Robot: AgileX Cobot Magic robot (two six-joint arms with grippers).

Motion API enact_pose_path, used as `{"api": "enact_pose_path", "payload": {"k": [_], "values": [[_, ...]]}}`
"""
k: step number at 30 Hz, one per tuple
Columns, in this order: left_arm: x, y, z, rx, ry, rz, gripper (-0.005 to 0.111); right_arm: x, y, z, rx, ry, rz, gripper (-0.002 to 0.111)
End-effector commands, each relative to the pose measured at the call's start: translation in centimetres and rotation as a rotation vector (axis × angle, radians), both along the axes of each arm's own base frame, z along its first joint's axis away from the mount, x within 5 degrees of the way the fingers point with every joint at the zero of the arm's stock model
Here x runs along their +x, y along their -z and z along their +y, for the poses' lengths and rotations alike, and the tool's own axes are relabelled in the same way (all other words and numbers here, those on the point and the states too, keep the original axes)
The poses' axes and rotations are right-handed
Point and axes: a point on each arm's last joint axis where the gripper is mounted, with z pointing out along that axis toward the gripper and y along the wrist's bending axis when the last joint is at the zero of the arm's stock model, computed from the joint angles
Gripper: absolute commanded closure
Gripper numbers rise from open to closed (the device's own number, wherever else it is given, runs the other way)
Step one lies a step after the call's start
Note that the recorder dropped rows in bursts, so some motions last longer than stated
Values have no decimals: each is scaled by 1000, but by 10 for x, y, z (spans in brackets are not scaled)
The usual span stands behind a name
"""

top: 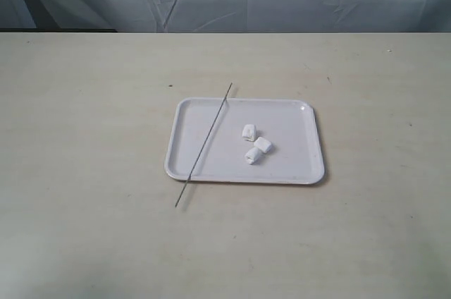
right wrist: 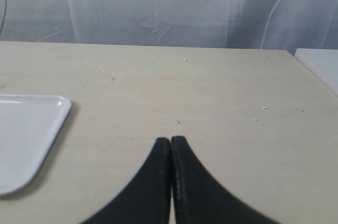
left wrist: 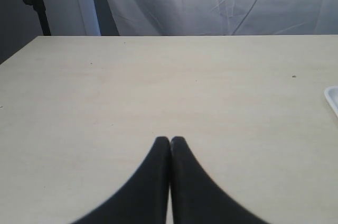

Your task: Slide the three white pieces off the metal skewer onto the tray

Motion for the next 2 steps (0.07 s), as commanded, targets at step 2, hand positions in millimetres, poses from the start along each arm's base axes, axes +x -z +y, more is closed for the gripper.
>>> {"api": "enact_pose_path", "payload": {"k": [2], "values": [[0,-1,0,-7,-5,-14,107,0,0,0,-8,3,-11,109]]}}
